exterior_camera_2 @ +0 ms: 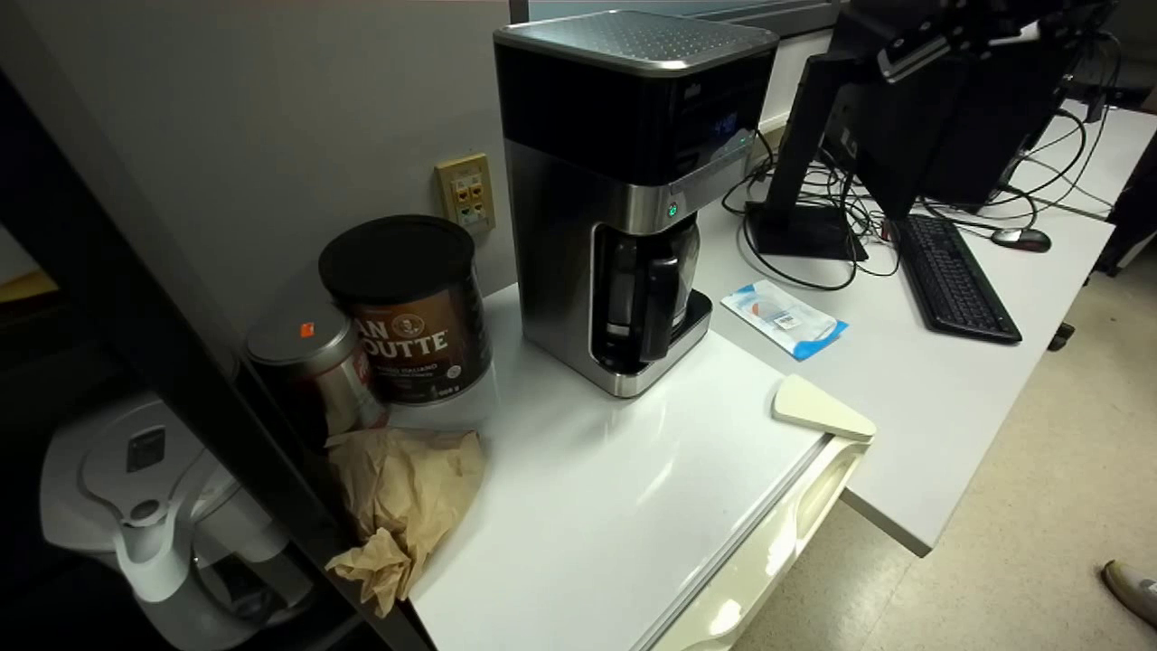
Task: Press a button on the coffeemaker
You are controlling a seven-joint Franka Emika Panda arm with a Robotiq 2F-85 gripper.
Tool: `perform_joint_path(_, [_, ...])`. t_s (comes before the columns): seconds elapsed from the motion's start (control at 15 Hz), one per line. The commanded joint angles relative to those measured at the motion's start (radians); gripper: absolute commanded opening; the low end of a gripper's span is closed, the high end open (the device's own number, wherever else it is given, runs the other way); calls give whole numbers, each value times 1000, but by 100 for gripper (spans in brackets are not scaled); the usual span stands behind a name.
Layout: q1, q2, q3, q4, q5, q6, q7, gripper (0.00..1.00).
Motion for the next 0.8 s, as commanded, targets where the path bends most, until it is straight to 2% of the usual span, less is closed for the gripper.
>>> perform_joint_path(0.0, [-42,78,3,89,136,5,-99,0])
perform_joint_path(0.4, [-100,194,10,185,282,-12,-189,0])
perform_joint_path(0.73, [-110,289,16,286,382,-43,-281,0])
